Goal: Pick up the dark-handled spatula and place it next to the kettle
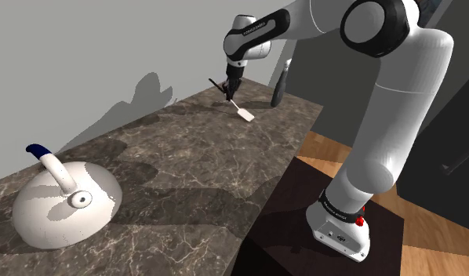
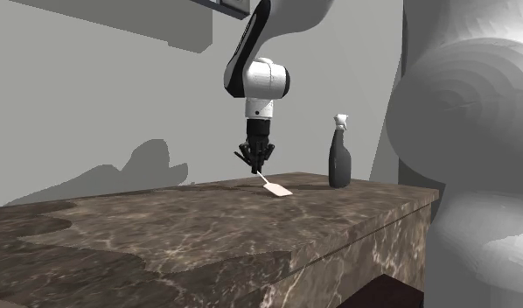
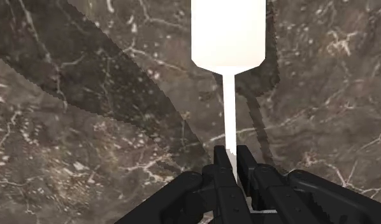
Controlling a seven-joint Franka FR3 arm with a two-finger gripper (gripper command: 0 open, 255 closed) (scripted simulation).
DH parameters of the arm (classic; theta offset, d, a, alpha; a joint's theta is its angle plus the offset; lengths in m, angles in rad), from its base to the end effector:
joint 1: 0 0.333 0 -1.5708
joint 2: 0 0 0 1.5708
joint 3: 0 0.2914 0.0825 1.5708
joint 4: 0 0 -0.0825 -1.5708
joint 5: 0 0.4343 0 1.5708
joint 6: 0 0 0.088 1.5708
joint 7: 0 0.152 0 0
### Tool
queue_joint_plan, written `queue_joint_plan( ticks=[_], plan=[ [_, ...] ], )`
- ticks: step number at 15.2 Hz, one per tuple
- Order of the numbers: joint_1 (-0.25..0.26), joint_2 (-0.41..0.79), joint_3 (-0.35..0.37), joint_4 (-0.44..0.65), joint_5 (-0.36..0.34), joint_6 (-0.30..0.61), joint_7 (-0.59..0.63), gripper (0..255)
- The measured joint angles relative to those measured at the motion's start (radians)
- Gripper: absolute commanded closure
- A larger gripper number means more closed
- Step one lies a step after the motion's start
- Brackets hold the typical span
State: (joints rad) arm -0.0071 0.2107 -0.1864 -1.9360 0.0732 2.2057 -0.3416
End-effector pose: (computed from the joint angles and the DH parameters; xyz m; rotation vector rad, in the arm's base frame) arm 0.6369 -0.1186 0.2891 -3.1308 -0.1752 -0.1047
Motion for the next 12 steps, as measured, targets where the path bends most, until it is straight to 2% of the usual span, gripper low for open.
queue_joint_plan(
  ticks=[12],
  plan=[
    [0.004, -0.062, -0.003, 0.088, -0.019, -0.148, 0.016, 255]
  ],
)
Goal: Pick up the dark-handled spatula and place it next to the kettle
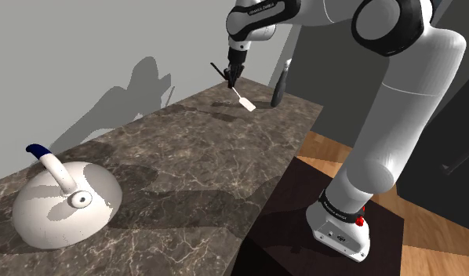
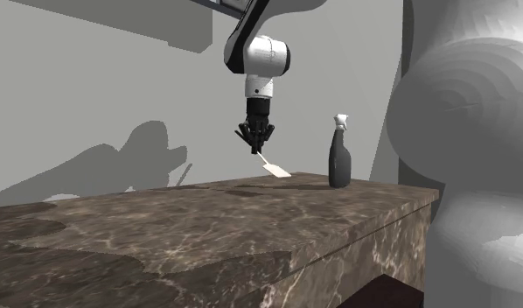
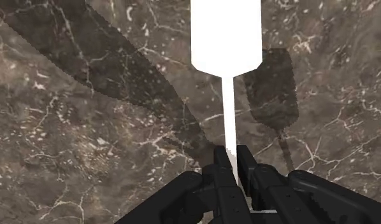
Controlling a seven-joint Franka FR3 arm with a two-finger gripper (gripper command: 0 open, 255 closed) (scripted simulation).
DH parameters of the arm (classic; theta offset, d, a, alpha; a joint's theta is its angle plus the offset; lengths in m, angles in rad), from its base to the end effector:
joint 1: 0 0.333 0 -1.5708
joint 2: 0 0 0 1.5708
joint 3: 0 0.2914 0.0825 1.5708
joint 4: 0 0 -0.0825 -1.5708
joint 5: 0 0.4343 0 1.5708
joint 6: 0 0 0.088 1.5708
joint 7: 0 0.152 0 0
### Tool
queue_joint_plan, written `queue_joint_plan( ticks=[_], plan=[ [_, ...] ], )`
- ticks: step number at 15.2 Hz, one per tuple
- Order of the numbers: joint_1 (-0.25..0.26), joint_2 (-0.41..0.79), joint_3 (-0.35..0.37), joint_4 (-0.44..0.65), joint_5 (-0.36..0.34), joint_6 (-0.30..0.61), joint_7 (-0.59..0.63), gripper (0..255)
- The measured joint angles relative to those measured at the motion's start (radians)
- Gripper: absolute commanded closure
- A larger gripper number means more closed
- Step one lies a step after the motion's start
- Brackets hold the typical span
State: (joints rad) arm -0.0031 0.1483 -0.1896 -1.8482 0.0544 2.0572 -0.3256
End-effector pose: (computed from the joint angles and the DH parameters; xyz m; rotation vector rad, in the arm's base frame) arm 0.6406 -0.1177 0.3601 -3.1308 -0.1754 -0.1049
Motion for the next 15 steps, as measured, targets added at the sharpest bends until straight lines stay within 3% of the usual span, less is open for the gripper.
queue_joint_plan(
  ticks=[15],
  plan=[
    [-0.001, -0.025, -0.002, 0.168, -0.008, -0.193, 0.008, 255]
  ],
)
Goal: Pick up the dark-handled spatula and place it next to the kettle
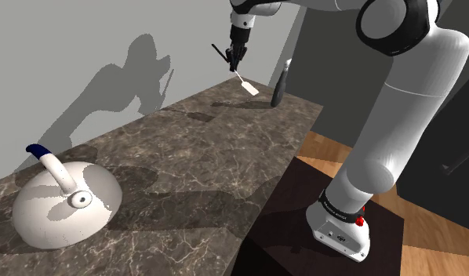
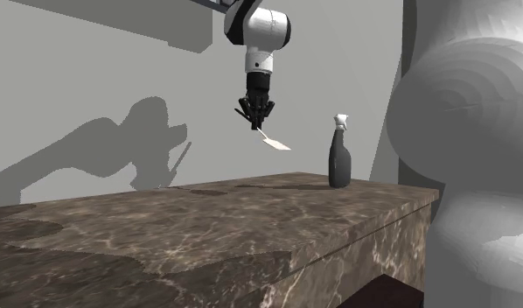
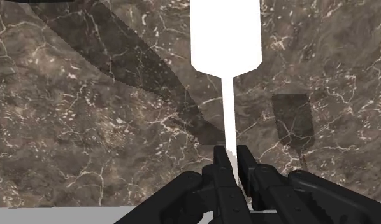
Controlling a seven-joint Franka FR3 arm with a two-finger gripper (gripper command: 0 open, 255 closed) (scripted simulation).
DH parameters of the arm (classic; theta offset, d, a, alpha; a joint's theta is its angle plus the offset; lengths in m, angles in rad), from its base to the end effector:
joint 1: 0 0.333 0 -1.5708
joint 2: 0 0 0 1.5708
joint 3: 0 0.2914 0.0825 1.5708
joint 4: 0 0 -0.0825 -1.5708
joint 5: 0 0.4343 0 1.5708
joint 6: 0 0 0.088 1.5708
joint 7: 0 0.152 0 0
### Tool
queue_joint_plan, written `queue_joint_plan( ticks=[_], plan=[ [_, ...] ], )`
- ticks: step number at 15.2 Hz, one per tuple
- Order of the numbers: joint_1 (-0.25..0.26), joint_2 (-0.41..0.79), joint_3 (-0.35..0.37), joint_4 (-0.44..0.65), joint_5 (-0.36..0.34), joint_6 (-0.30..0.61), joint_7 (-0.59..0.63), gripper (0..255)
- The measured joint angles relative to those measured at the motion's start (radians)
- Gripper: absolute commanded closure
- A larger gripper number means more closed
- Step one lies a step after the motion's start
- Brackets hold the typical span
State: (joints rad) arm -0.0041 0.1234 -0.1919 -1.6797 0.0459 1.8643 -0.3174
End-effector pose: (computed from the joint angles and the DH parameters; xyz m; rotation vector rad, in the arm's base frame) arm 0.6455 -0.1188 0.4474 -3.1309 -0.1750 -0.1047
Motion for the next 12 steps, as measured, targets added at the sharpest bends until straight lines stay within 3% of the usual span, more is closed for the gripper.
queue_joint_plan(
  ticks=[12],
  plan=[
    [0.005, 0.005, 0.004, 0.156, -0.002, -0.152, 0.015, 255]
  ],
)
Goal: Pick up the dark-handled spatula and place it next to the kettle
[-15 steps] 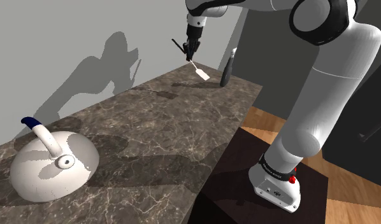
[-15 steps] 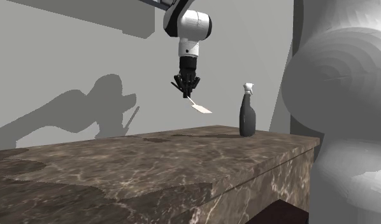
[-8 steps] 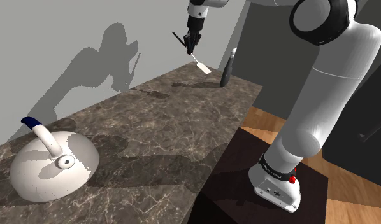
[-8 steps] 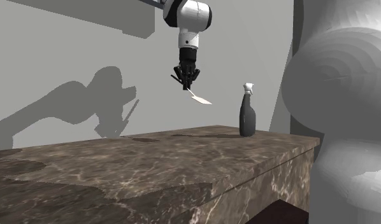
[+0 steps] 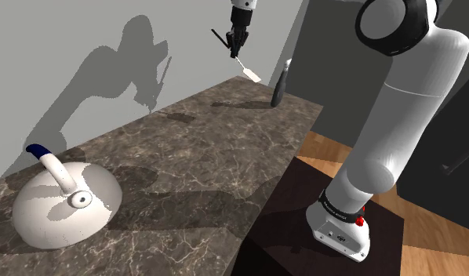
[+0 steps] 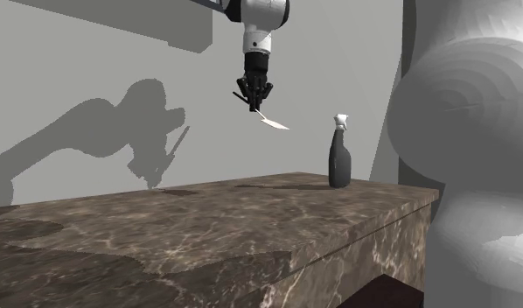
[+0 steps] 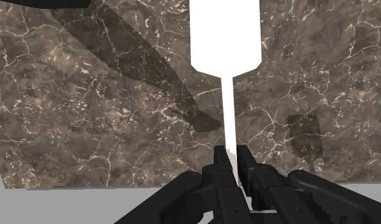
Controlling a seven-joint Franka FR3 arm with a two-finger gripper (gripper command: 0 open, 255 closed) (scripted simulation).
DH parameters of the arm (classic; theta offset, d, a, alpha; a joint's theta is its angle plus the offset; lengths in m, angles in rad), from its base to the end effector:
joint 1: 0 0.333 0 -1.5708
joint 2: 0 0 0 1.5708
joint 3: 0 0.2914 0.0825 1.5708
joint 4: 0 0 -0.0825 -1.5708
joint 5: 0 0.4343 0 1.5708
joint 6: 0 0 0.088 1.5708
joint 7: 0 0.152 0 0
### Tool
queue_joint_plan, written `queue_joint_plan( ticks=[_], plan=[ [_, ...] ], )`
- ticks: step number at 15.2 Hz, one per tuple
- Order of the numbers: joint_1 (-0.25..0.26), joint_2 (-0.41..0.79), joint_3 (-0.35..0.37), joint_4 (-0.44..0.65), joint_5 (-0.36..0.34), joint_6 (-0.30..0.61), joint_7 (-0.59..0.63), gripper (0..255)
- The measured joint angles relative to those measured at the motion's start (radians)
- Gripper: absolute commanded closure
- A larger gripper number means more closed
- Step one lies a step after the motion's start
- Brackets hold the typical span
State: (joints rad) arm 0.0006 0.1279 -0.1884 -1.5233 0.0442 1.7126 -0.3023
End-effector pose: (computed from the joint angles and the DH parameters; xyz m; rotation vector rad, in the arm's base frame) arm 0.6459 -0.1111 0.5139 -3.1309 -0.1754 -0.1045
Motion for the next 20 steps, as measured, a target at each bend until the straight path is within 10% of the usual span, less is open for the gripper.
queue_joint_plan(
  ticks=[20],
  plan=[
    [0.251, -0.003, 0.199, 0.005, -0.055, -0.004, 0.452, 255]
  ],
)
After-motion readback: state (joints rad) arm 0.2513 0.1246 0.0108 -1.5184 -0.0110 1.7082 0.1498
